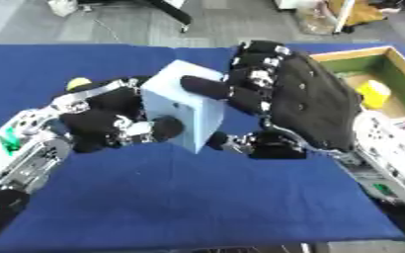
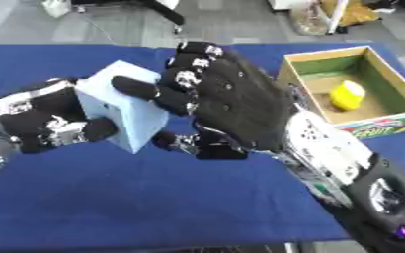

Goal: Pick up the objects with one hand, pass them to the other hand, and then place them into the box on the other side of the table.

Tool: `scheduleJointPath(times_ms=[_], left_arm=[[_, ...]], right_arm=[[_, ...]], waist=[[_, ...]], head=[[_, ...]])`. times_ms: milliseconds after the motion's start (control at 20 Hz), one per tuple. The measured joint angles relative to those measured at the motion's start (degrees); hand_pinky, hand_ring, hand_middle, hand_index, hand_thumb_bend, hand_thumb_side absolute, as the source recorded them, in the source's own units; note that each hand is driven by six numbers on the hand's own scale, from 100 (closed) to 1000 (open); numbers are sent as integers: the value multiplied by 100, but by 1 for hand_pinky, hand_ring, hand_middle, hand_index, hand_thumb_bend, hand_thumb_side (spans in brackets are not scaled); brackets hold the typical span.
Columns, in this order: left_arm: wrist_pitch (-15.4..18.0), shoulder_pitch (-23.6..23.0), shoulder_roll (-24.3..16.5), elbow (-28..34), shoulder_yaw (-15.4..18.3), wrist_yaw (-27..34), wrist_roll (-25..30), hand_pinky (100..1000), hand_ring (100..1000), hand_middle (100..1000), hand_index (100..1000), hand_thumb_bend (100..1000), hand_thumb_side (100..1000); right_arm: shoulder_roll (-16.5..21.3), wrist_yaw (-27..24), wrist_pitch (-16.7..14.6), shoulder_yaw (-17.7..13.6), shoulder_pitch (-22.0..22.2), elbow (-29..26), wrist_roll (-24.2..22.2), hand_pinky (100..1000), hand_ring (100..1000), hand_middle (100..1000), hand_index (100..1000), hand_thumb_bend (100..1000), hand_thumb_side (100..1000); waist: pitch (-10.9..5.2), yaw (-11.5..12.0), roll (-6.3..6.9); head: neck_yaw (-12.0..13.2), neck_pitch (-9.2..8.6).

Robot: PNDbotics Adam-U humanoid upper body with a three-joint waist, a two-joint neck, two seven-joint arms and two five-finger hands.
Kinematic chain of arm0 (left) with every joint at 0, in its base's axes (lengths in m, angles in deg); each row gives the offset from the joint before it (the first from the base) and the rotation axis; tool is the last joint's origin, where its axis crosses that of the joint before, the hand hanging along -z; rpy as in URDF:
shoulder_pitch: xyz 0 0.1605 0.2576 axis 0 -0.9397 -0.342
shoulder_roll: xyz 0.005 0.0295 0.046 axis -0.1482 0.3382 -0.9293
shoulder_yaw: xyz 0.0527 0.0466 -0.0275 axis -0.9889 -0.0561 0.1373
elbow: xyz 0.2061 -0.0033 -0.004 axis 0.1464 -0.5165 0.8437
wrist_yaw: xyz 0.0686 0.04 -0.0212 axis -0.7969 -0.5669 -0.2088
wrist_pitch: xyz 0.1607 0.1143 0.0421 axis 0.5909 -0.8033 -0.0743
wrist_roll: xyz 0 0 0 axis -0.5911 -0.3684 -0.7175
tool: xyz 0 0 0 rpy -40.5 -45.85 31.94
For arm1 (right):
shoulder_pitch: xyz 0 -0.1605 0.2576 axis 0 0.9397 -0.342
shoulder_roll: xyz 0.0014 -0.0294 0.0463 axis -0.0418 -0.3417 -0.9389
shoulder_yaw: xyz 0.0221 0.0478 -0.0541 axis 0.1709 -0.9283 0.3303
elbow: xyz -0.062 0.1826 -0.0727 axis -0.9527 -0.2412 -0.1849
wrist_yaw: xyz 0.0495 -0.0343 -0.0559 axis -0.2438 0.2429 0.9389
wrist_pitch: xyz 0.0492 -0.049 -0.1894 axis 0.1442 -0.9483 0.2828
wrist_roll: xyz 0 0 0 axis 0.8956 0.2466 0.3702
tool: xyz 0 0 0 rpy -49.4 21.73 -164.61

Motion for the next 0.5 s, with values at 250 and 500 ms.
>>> scheduleJointPath(times_ms=[250,500], left_arm=[[-4,67,30,24,-2,-4,16,731,651,563,614,236,150],[28,81,50,65,0,-92,60,737,669,609,663,444,449]], right_arm=[[-15,-464,225,60,46,2,366,432,314,130,500,263,100],[-14,-930,387,108,72,26,715,390,272,100,423,217,100]], waist=[[0,-5,0],[0,-12,0]], head=[[0,0],[0,0]])
